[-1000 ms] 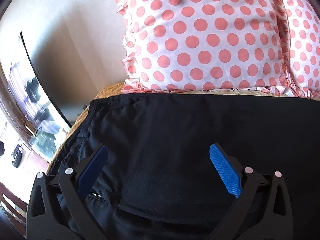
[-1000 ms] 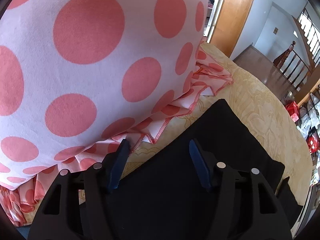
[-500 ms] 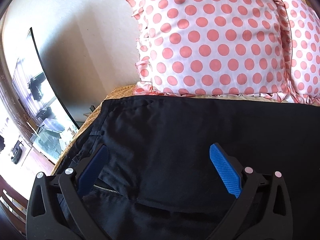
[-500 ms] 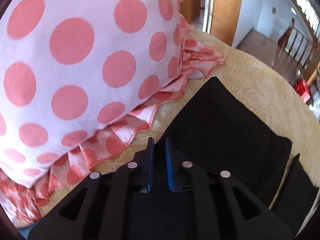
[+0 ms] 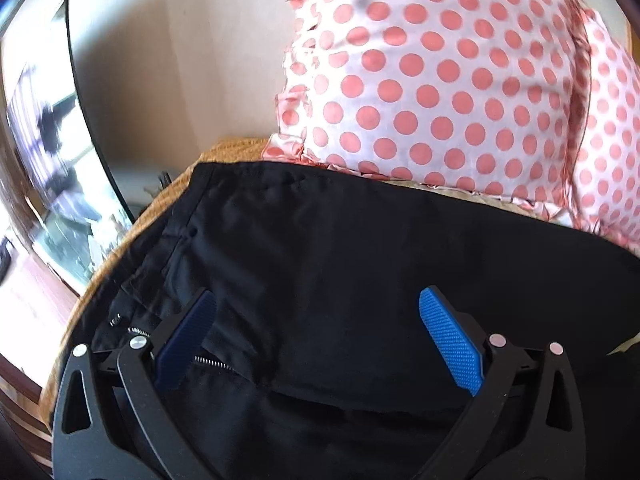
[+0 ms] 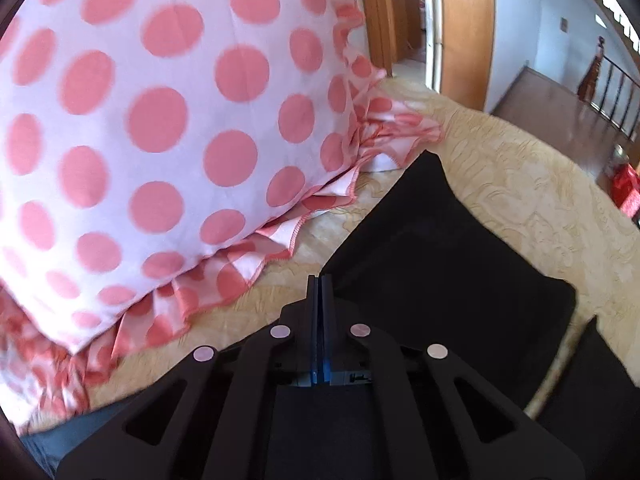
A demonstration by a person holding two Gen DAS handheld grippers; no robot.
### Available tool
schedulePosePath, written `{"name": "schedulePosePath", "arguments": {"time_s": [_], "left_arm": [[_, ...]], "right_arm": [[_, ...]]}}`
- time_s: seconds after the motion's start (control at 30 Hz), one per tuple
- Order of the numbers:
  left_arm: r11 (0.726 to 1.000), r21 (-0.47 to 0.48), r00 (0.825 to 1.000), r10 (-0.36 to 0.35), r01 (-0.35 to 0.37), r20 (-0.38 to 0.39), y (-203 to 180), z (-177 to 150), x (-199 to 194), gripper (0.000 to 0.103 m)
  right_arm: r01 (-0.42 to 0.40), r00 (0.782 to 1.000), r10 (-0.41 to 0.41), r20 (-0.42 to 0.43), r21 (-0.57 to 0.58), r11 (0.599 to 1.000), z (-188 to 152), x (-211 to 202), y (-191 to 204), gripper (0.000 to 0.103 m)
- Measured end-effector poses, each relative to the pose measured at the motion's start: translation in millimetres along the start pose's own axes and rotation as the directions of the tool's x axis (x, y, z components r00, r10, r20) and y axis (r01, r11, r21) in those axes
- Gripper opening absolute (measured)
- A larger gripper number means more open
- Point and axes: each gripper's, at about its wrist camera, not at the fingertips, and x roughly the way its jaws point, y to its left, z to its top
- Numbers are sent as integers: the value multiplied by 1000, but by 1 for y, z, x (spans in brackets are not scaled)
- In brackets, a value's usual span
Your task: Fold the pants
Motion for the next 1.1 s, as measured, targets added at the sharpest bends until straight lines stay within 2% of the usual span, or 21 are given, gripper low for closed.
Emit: {"name": "schedulePosePath", "arguments": {"time_s": [0.23, 0.37, 0.47, 0.57, 0.73, 0.77, 0.83, 0.87, 0.93, 1.03, 1.1], "left_arm": [[998, 33, 998, 44, -46, 49, 1, 3, -18, 101], [998, 37, 996, 53, -56, 78, 4, 18, -18, 101], [1000, -12, 998, 11, -11, 54, 10, 38, -6, 101], [994, -90, 997, -71, 70, -8, 15, 67, 21, 101], [987, -152, 993, -70, 55, -95, 5, 100, 72, 101], [988, -150, 992, -64, 47, -108, 3, 103, 80, 98], [988, -143, 985, -73, 51, -157, -3, 111, 102, 85], [986, -157, 977, -82, 51, -196, -4, 114, 114, 78], [980, -189, 964, -102, 55, -244, -3, 116, 129, 73], [962, -260, 951, -158, 88, -264, 3, 116, 142, 57], [940, -319, 947, -208, 125, -244, 12, 114, 143, 27]], "right_arm": [[-108, 991, 118, 70, -138, 985, -34, -64, -15, 1], [-154, 982, 166, 93, -129, 980, -64, -107, -38, 1], [-161, 980, 172, 103, -108, 981, -93, -133, -64, 1], [-162, 980, 170, 102, -80, 983, -111, -138, -89, 1], [-145, 985, 150, 83, -60, 988, -133, -139, -107, 1], [-143, 986, 148, 79, -61, 988, -135, -139, -107, 1], [-139, 987, 144, 75, -72, 988, -138, -139, -108, 1], [-141, 986, 146, 75, -75, 987, -139, -139, -108, 1], [-144, 985, 151, 78, -87, 986, -138, -141, -108, 1], [-146, 982, 157, 102, -114, 983, -136, -146, -105, 1], [-147, 980, 162, 115, -126, 981, -135, -147, -103, 1]]}}
